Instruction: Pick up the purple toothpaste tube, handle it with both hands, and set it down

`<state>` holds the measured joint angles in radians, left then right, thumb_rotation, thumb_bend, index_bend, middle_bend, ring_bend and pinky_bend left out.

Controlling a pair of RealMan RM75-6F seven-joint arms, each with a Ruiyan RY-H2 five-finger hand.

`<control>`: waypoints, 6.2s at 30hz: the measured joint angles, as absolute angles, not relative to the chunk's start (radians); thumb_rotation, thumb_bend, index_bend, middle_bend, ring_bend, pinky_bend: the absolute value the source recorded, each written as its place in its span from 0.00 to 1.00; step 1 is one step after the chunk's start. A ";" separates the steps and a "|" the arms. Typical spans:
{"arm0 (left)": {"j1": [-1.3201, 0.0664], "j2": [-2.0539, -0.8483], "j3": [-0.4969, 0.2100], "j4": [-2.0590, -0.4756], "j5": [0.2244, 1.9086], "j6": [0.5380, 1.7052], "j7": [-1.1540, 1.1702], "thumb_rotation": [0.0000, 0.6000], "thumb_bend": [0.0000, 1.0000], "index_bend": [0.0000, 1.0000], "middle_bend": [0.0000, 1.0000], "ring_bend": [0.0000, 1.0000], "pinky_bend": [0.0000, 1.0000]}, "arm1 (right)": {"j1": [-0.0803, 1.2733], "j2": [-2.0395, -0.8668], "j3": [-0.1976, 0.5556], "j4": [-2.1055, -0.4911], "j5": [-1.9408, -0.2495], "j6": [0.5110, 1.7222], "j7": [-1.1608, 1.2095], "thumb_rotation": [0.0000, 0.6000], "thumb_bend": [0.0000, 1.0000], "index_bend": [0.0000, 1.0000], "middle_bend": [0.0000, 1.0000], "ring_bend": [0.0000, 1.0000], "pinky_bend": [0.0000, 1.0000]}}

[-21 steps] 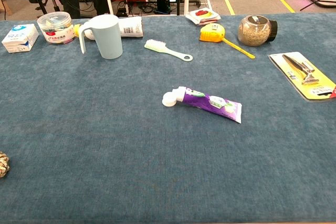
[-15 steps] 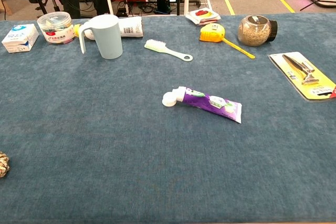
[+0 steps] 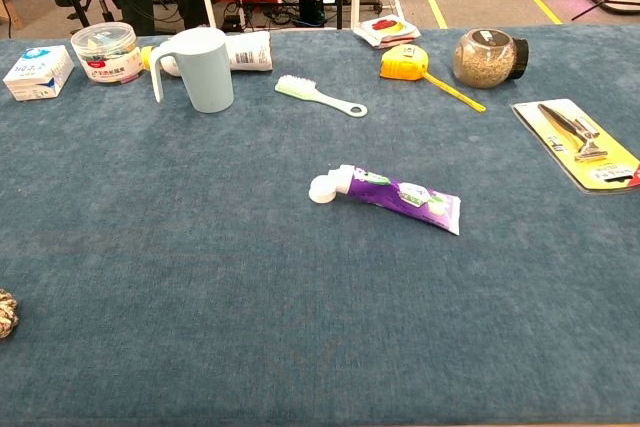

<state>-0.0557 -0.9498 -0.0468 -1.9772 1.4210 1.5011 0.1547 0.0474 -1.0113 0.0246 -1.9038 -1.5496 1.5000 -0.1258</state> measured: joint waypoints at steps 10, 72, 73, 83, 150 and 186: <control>-0.073 -0.890 -0.079 -2.025 1.425 1.507 0.143 1.00 0.20 0.35 0.31 0.27 0.40 | 0.108 -1.046 0.030 -1.917 -1.611 1.434 -0.080 0.89 0.46 0.28 0.35 0.39 0.30; -0.098 -0.807 -0.100 -2.003 1.343 1.461 0.058 1.00 0.20 0.35 0.31 0.27 0.39 | 0.723 -1.799 0.221 -1.506 -0.912 1.107 -0.826 0.71 0.32 0.19 0.33 0.34 0.32; -0.097 -0.804 -0.100 -2.006 1.342 1.463 0.060 1.00 0.20 0.35 0.31 0.27 0.38 | 0.725 -1.800 0.219 -1.496 -0.912 1.103 -0.823 0.71 0.32 0.19 0.33 0.34 0.32; -0.096 -0.797 -0.103 -2.033 1.342 1.475 0.088 1.00 0.20 0.35 0.31 0.27 0.38 | 0.732 -1.774 0.168 -1.354 -1.008 1.051 -0.719 0.70 0.32 0.21 0.35 0.34 0.32; -0.079 -0.815 -0.085 -1.999 1.333 1.469 0.063 1.00 0.20 0.35 0.31 0.27 0.38 | 0.744 -1.735 0.200 -1.220 -1.157 0.932 -0.285 0.94 0.56 0.75 0.75 0.81 0.77; -0.476 -1.073 -0.162 -2.048 1.411 1.101 0.464 0.86 0.19 0.01 0.06 0.04 0.33 | 0.742 -1.443 0.196 -1.840 -1.245 0.932 -0.242 0.94 0.68 0.81 0.88 1.00 1.00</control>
<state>-0.4758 -1.0733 -0.1617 -2.0479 1.4114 1.1014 0.4638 0.7420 -1.4434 0.1957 -1.8402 -1.2454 0.9320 -0.2416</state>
